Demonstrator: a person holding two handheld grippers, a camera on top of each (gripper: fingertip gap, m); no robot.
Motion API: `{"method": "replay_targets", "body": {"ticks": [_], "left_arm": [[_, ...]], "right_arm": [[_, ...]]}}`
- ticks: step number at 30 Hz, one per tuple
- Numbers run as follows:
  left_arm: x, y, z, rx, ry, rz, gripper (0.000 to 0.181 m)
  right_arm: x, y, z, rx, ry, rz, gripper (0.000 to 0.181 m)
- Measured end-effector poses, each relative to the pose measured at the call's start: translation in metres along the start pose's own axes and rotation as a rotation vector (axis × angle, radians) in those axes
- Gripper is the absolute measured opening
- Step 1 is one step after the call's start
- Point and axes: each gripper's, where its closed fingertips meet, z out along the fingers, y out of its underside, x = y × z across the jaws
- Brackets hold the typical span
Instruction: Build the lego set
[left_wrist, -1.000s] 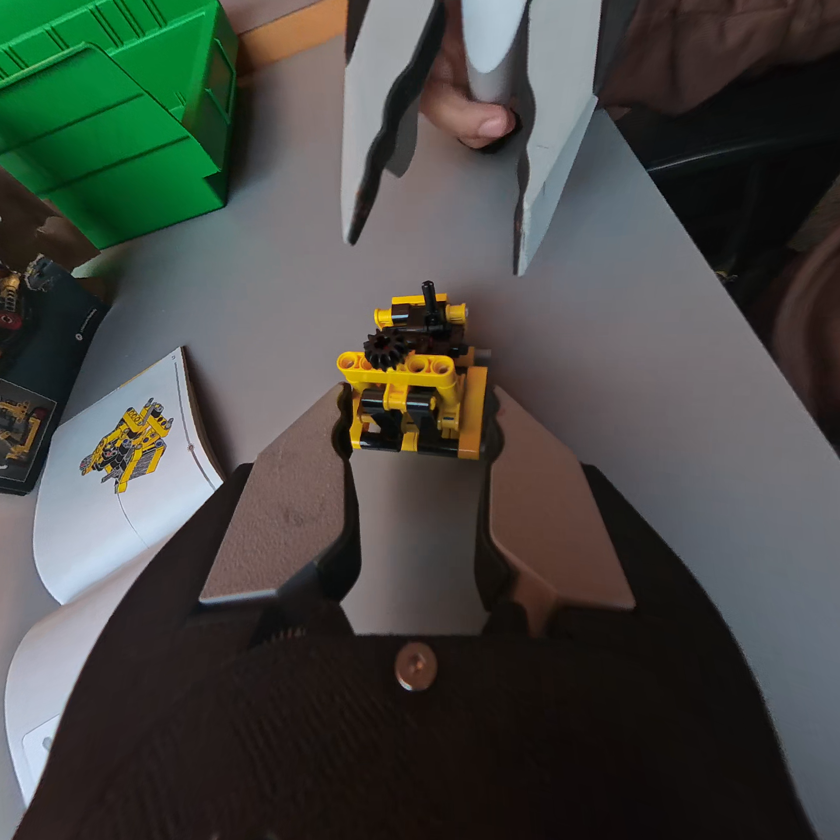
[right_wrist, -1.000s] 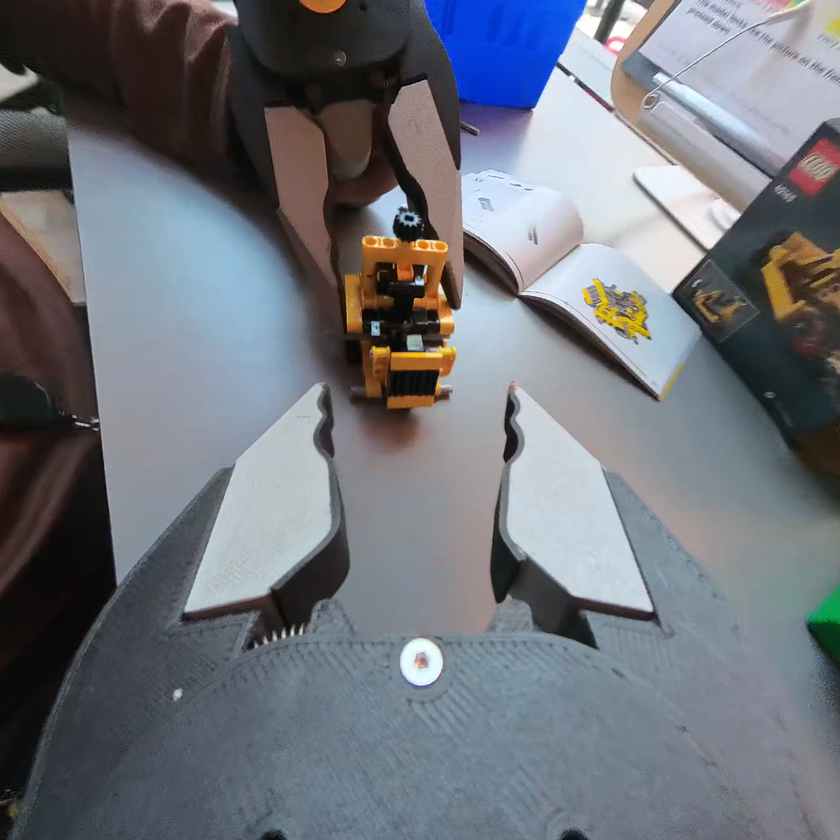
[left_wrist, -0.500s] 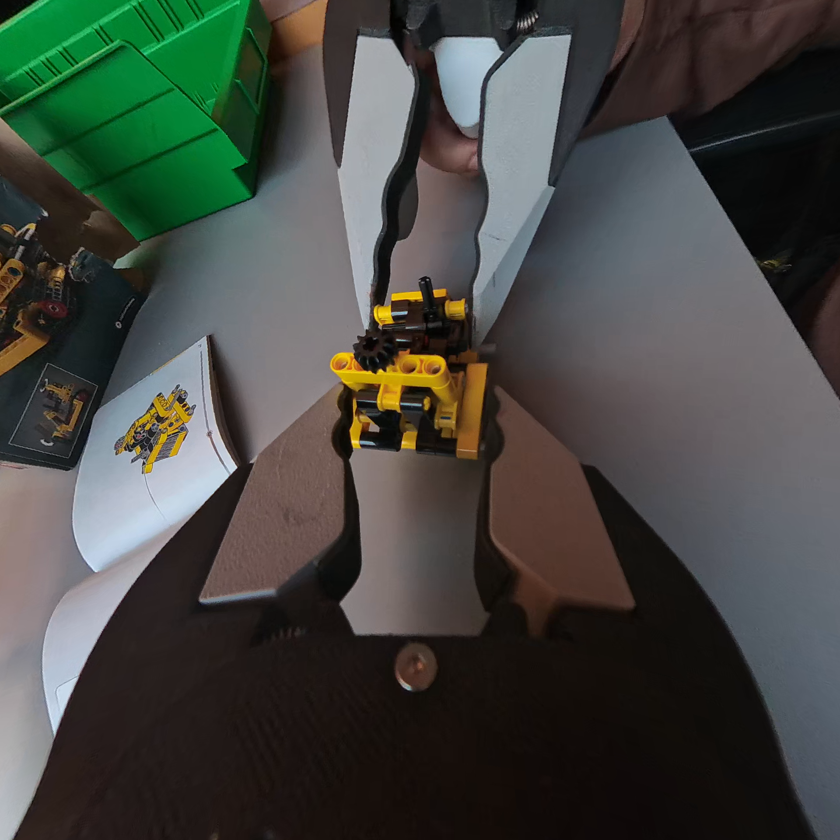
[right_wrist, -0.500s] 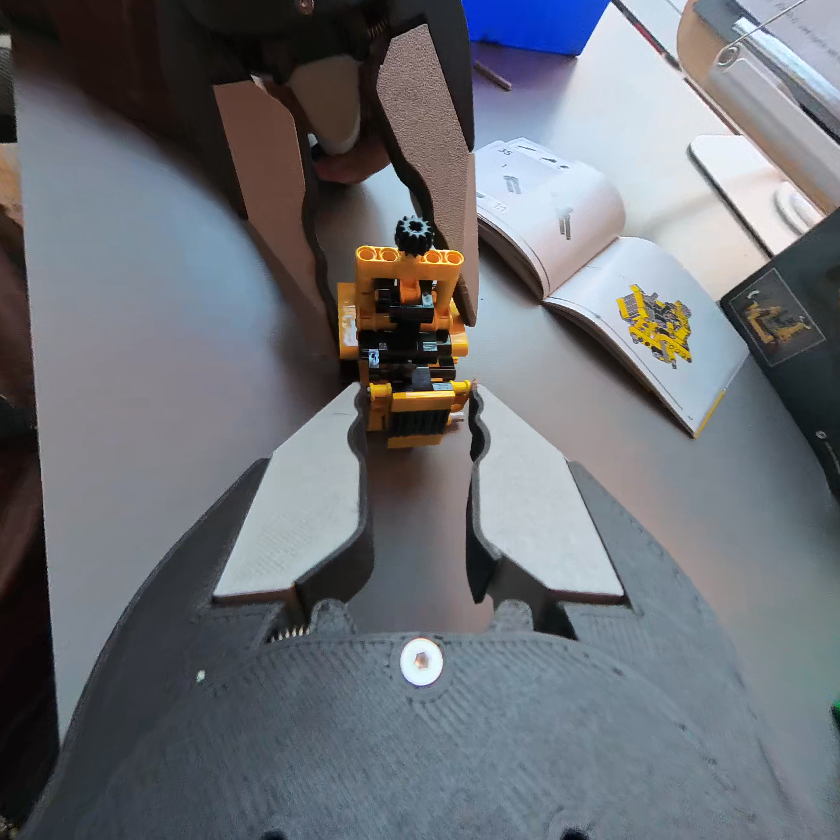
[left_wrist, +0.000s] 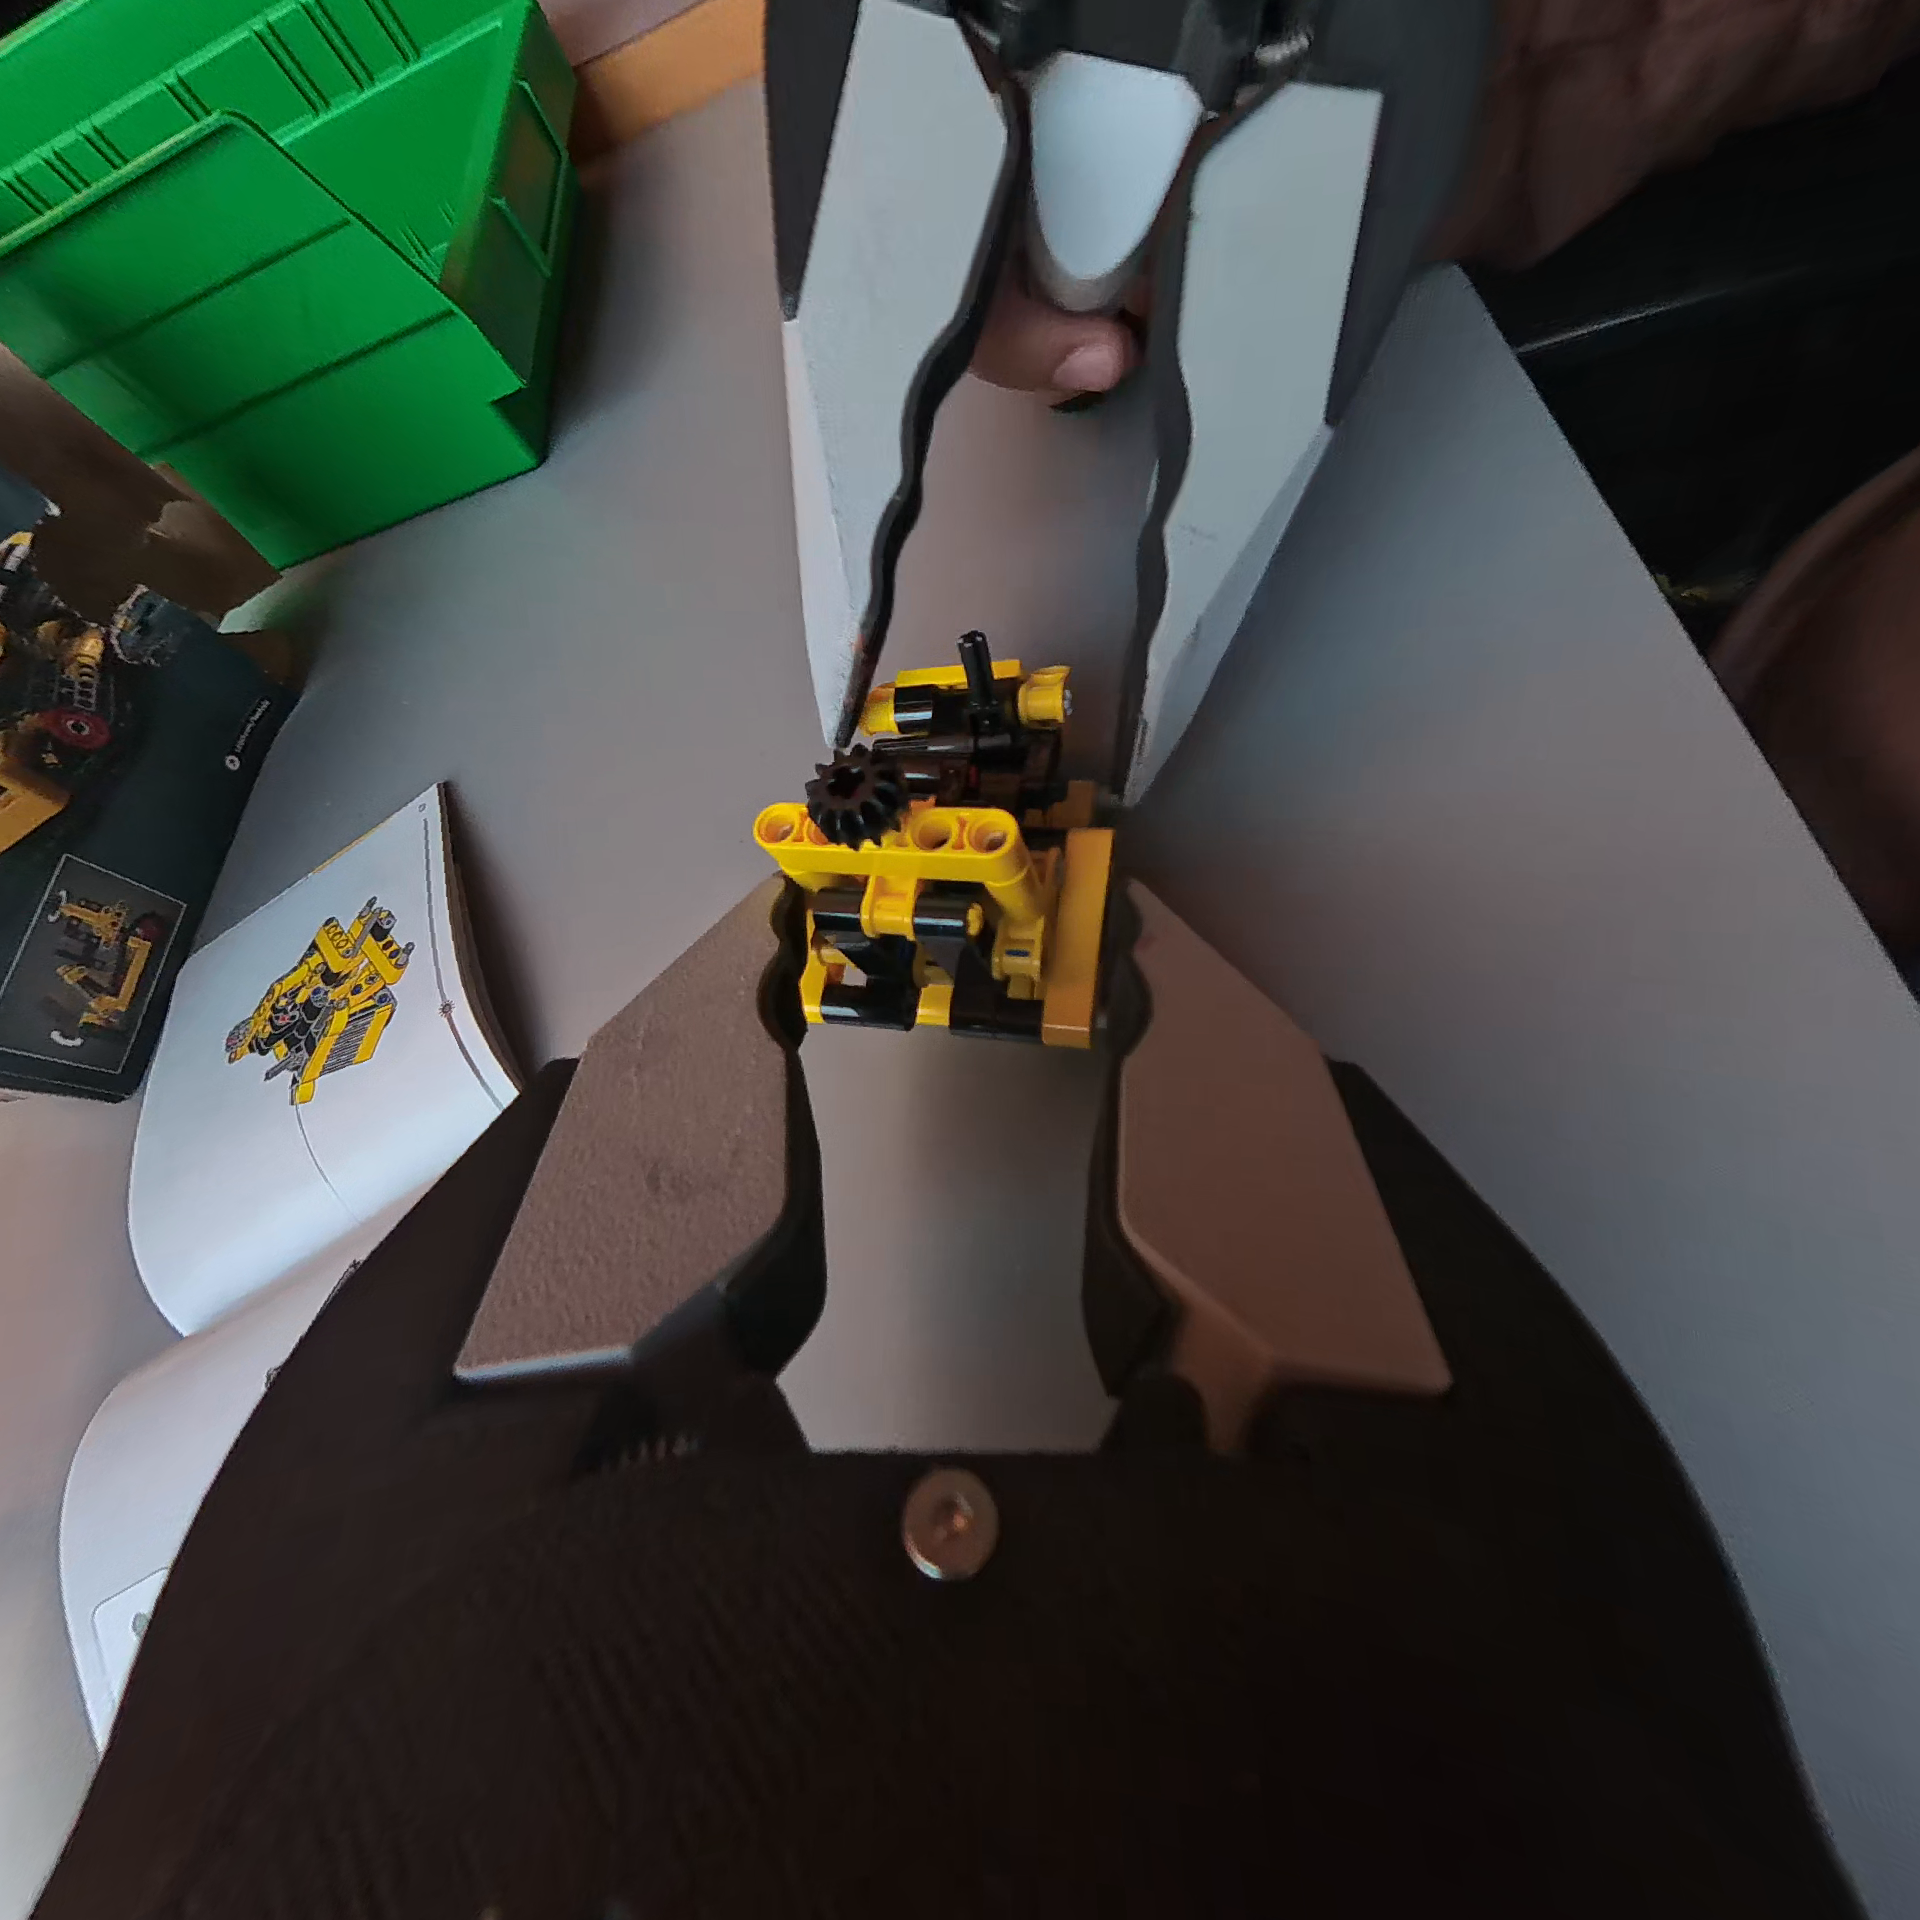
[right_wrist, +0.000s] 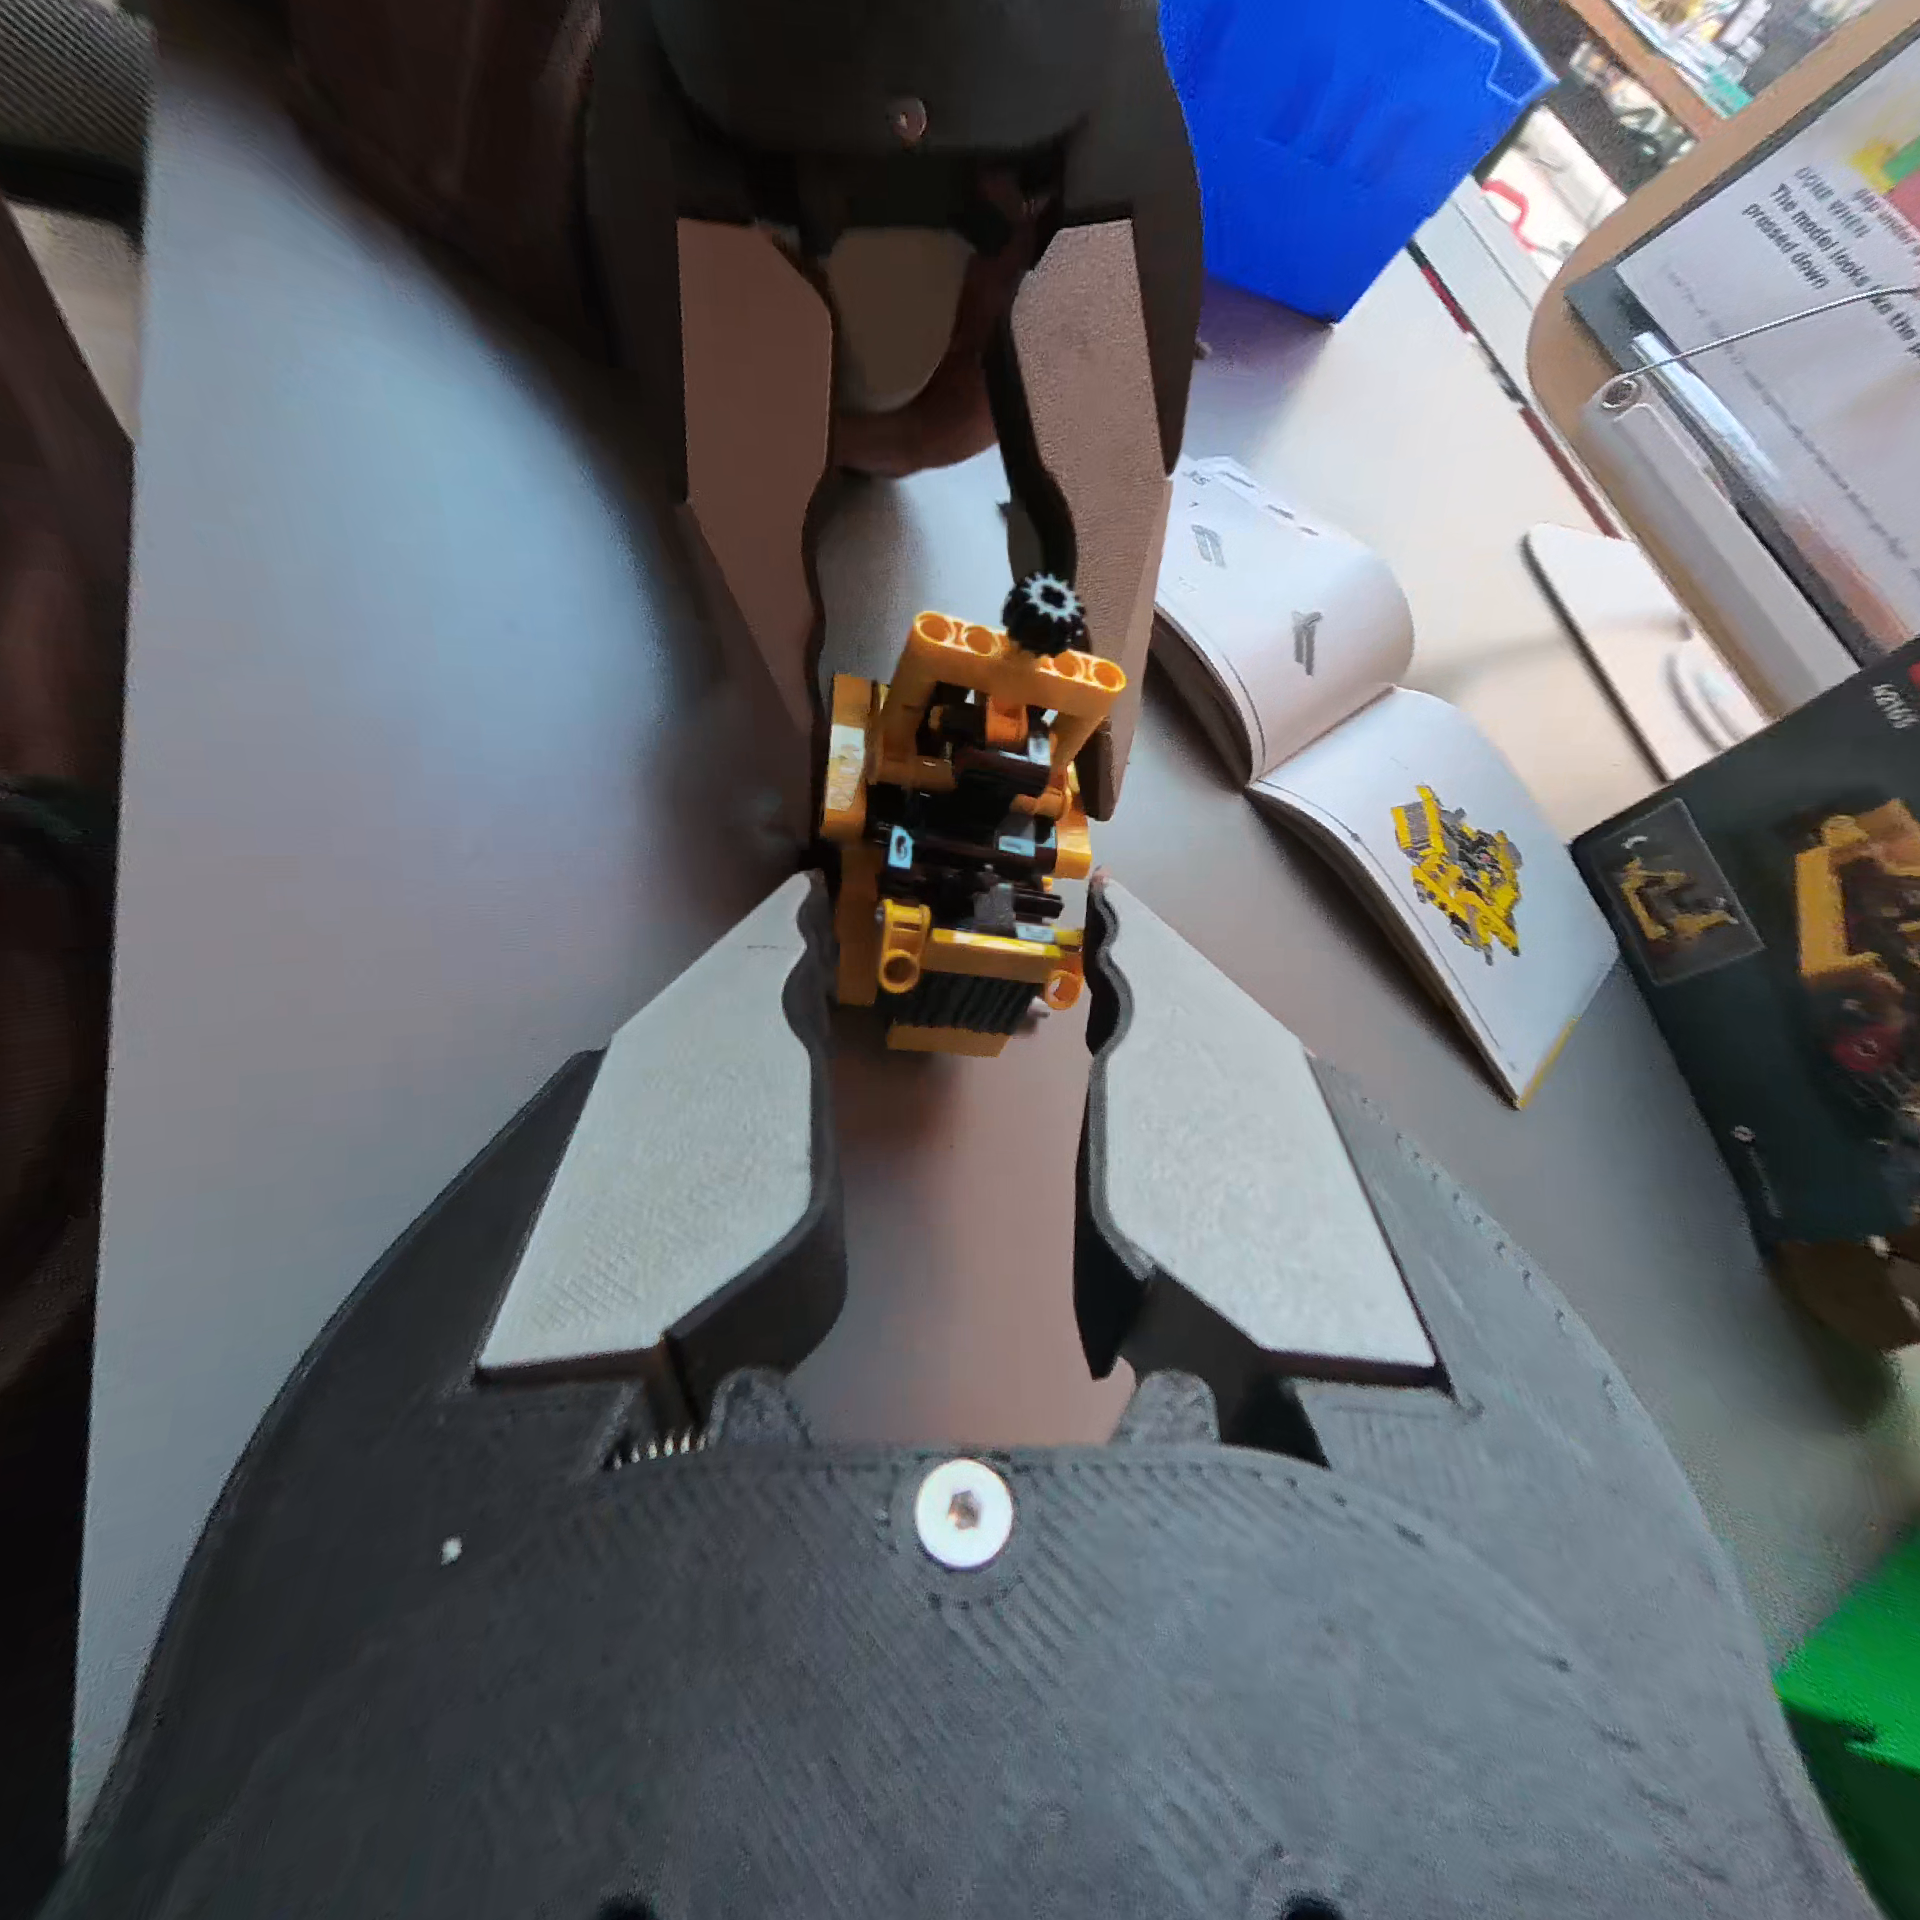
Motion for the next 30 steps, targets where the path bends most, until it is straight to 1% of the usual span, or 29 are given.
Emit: {"method": "replay_targets", "body": {"ticks": [1, 3, 5, 10, 19, 25, 30], "left_arm": [[0.000, 0.000, 0.000, 0.001, 0.005, 0.000, 0.056], [0.001, 0.000, 0.000, 0.003, 0.008, 0.007, 0.056], [0.001, 0.000, -0.001, 0.004, 0.008, 0.012, 0.056], [0.000, 0.000, -0.001, 0.002, -0.001, 0.013, 0.056], [-0.004, 0.002, -0.001, -0.015, -0.045, -0.022, 0.055], [-0.008, 0.002, 0.000, -0.034, -0.082, -0.083, 0.055], [-0.006, 0.001, 0.001, -0.032, -0.072, -0.102, 0.055]], "right_arm": [[0.001, -0.001, -0.001, 0.017, -0.029, 0.023, 0.043], [0.001, -0.002, -0.002, 0.033, -0.093, 0.070, 0.042], [-0.001, -0.002, 0.000, 0.037, -0.150, 0.103, 0.036], [0.001, -0.002, 0.000, 0.042, -0.165, 0.112, 0.035], [0.007, 0.000, 0.006, -0.020, 0.036, 0.043, 0.032], [0.015, 0.005, 0.011, -0.118, 0.227, -0.185, 0.028], [0.014, 0.006, 0.009, -0.121, 0.256, -0.178, 0.028]]}}
